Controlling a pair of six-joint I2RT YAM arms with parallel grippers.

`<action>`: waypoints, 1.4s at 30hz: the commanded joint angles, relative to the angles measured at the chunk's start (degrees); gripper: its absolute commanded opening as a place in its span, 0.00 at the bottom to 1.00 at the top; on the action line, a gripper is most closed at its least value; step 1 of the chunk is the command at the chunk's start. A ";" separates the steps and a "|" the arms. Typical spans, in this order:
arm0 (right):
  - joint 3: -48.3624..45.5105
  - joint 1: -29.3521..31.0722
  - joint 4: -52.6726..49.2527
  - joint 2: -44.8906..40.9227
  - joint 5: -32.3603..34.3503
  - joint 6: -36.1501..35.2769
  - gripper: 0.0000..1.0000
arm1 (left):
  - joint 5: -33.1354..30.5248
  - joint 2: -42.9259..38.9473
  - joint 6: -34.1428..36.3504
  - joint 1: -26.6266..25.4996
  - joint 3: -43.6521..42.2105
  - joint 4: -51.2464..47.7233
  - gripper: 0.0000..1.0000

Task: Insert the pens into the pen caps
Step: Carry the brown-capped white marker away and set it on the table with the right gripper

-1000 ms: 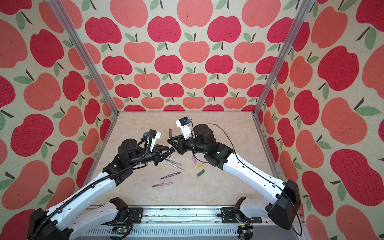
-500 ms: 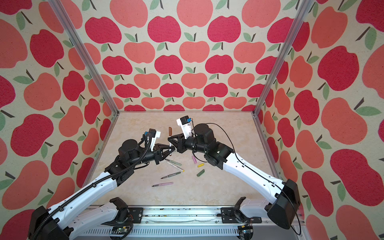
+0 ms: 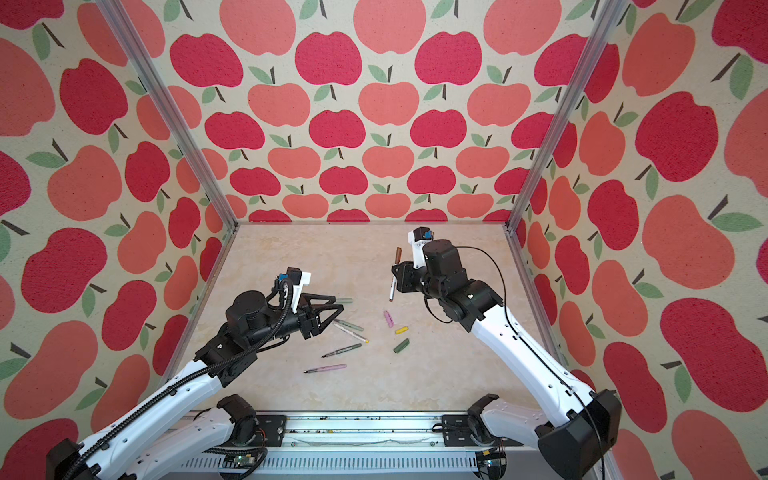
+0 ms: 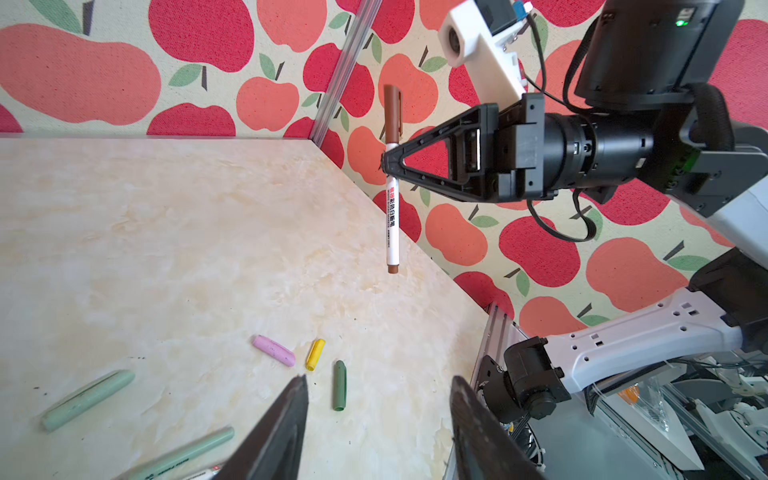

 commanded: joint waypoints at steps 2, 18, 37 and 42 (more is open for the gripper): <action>-2.24 -6.41 -15.94 1.23 2.12 -4.81 0.00 | -1.71 -1.37 1.96 -0.20 -0.82 -2.95 0.58; -3.51 -9.31 -19.40 22.00 12.28 -13.07 0.00 | -0.97 -1.57 1.36 -0.20 -0.21 -1.28 0.57; -2.27 -9.28 -17.38 35.36 15.64 -12.79 0.00 | -0.90 -1.87 0.20 -0.23 1.03 -1.12 0.56; -1.68 -9.30 -17.27 36.62 15.90 -12.45 0.00 | -0.54 -1.61 -0.02 -0.17 1.56 -0.58 0.56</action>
